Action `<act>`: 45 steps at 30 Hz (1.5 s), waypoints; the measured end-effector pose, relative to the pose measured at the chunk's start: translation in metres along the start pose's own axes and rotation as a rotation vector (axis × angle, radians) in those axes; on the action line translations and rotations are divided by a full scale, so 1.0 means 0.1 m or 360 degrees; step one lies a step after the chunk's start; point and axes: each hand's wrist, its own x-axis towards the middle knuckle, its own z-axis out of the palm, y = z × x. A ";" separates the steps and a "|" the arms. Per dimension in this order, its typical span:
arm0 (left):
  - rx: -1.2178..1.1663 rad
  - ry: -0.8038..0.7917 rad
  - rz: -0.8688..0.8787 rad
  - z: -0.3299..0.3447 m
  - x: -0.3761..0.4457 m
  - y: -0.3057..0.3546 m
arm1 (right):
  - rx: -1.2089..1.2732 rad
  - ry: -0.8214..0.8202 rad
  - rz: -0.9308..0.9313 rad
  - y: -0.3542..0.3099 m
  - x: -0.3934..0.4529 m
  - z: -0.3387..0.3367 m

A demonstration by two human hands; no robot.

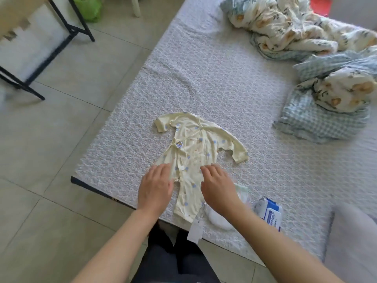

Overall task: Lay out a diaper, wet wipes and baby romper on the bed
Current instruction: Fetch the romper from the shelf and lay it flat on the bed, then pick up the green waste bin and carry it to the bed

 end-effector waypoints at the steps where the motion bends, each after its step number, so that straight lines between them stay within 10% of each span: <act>1: -0.0017 0.0048 -0.0011 -0.04 -0.13 -0.02 | -0.0013 0.0026 -0.0055 -0.13 -0.04 -0.06; 24: -0.0043 0.0412 -0.0576 -0.86 -2.48 -2.18 | 0.0093 -0.0163 -0.0637 -3.43 -0.34 0.17; 45: -0.0097 0.0519 -0.0905 -1.85 -1.69 -4.07 | 0.0129 -0.0200 -0.0927 -5.19 1.44 0.21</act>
